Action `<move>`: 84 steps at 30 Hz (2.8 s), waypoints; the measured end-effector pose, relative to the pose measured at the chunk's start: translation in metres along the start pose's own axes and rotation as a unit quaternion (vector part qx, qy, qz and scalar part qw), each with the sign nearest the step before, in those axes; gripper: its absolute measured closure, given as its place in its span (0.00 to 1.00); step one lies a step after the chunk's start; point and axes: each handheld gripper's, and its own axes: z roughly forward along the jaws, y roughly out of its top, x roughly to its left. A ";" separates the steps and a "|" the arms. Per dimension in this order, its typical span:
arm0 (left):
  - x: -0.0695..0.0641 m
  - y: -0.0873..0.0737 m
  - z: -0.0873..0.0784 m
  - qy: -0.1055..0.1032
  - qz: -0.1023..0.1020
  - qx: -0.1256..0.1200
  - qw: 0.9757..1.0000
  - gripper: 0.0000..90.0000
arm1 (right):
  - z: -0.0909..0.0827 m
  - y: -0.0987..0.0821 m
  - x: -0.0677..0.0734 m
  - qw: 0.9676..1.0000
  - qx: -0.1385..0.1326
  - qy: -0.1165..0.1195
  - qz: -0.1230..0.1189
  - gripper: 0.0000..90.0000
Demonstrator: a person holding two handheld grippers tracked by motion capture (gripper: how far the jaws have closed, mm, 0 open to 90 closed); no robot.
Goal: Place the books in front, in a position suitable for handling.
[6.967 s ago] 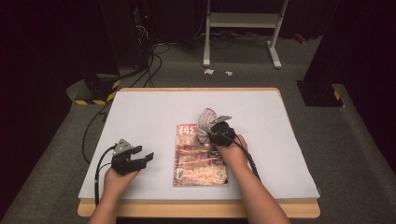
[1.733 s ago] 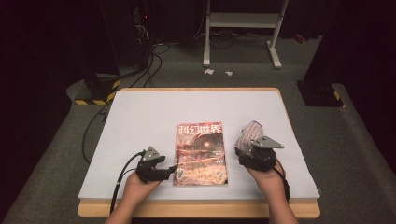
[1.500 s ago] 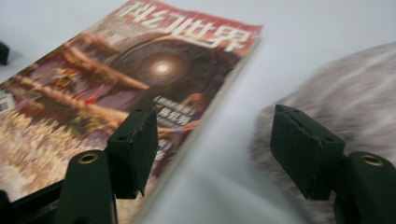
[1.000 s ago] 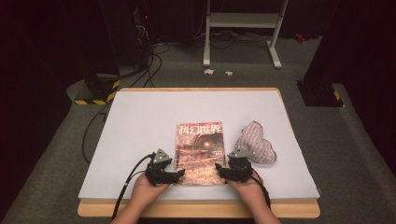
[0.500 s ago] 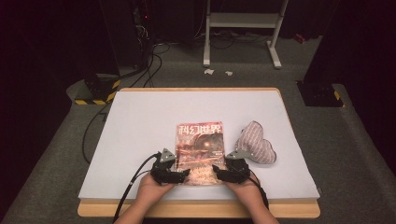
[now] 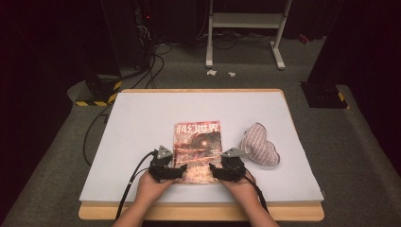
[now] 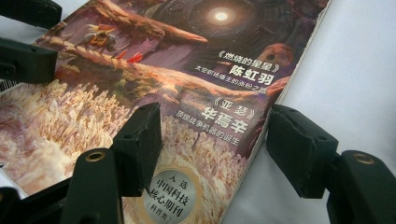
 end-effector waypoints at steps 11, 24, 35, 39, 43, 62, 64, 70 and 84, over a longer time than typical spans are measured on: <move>0.003 0.002 -0.001 -0.006 -0.019 -0.002 1.000 0.32 | -0.001 -0.002 0.002 1.000 -0.009 -0.007 -0.003 0.40; -0.009 0.011 -0.023 -0.026 -0.009 -0.097 0.995 0.39 | -0.003 -0.004 0.003 1.000 -0.012 -0.011 -0.006 0.41; -0.019 0.008 -0.023 -0.078 -0.021 -0.101 0.992 0.48 | -0.003 -0.005 0.004 1.000 -0.014 -0.014 -0.006 0.41; -0.027 0.006 -0.018 -0.082 -0.013 -0.084 0.993 0.45 | -0.003 -0.005 0.005 1.000 -0.014 -0.009 -0.011 0.43; -0.024 0.009 -0.025 -0.071 -0.011 -0.089 0.993 0.45 | -0.003 -0.005 0.003 1.000 -0.013 -0.005 -0.006 0.42; -0.030 -0.006 -0.037 -0.037 0.008 -0.090 0.995 0.46 | -0.004 -0.005 0.002 1.000 -0.014 0.000 0.000 0.45; -0.029 -0.007 -0.037 -0.035 0.006 -0.088 0.995 0.46 | -0.004 -0.005 0.002 1.000 -0.015 0.000 -0.001 0.46; -0.023 -0.009 -0.041 -0.024 -0.003 -0.092 0.995 0.46 | -0.005 -0.006 0.009 1.000 -0.014 0.008 -0.013 0.47; -0.021 -0.028 -0.044 -0.007 -0.005 -0.063 0.998 0.47 | 0.007 0.003 0.016 1.000 -0.007 0.015 -0.015 0.42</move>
